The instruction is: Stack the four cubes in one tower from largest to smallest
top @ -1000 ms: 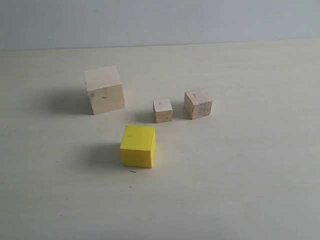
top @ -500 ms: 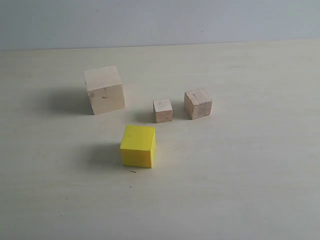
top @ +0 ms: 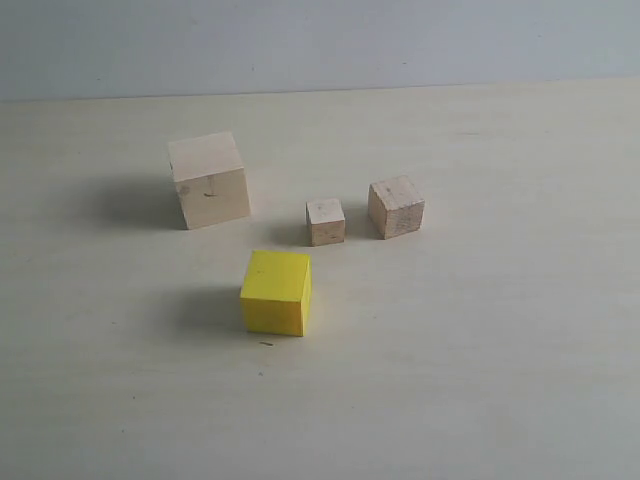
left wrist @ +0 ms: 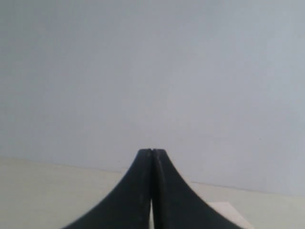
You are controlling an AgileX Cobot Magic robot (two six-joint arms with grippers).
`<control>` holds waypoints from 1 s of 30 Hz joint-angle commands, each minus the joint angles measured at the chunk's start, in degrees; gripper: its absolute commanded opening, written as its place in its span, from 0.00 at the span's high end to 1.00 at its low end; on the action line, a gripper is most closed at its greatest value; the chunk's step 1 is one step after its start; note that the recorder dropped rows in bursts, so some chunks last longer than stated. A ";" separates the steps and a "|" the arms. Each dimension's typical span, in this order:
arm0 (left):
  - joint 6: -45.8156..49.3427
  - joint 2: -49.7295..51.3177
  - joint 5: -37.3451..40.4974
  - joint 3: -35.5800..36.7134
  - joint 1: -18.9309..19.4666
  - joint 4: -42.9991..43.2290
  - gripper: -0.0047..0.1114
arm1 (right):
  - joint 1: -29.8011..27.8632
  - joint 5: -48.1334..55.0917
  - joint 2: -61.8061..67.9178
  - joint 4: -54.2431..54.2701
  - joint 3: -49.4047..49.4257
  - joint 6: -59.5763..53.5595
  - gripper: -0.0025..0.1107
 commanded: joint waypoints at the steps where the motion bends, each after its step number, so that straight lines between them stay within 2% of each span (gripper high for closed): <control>1: -3.25 4.93 -0.49 -8.14 -0.39 -0.56 0.96 | -0.22 5.19 2.58 0.12 -10.53 1.09 0.98; 5: -3.25 15.24 2.88 -17.53 -0.39 -0.56 0.96 | 0.60 10.98 11.11 -0.36 -20.24 1.09 0.98; 9: -3.25 26.34 8.93 -27.54 -0.68 -0.56 0.96 | 4.17 13.75 19.99 -1.00 -27.72 1.09 0.98; 11: -3.25 32.24 13.15 -32.51 -2.01 -0.56 0.96 | 6.52 16.07 24.12 -1.09 -30.62 0.98 0.98; 12: -3.14 35.05 15.10 -34.40 -3.16 -0.59 0.96 | 7.94 17.57 26.44 -1.09 -32.03 0.98 0.98; 14: 0.00 42.32 21.21 -40.23 -8.10 -0.69 0.96 | 12.37 22.71 33.34 -1.09 -35.70 0.76 0.98; 15: 4.20 47.17 25.50 -43.78 -12.13 -0.69 0.96 | 14.86 26.77 37.33 -1.09 -37.35 -0.04 0.98; 17: 9.07 53.41 32.38 -48.03 -16.85 -0.69 0.96 | 18.05 30.85 43.18 -1.09 -38.55 -0.47 0.98; 19: 9.07 58.49 35.65 -50.12 -20.20 -0.81 0.96 | 20.31 34.66 48.64 -1.09 -38.55 -0.47 0.98; 22: 8.70 62.22 35.08 -50.12 -21.06 -1.20 0.96 | 21.12 41.32 54.93 2.37 -38.55 -0.47 0.98; 30: 8.70 65.54 26.92 -50.12 -21.06 -2.06 0.96 | 21.12 38.94 57.64 4.64 -38.55 -0.23 0.98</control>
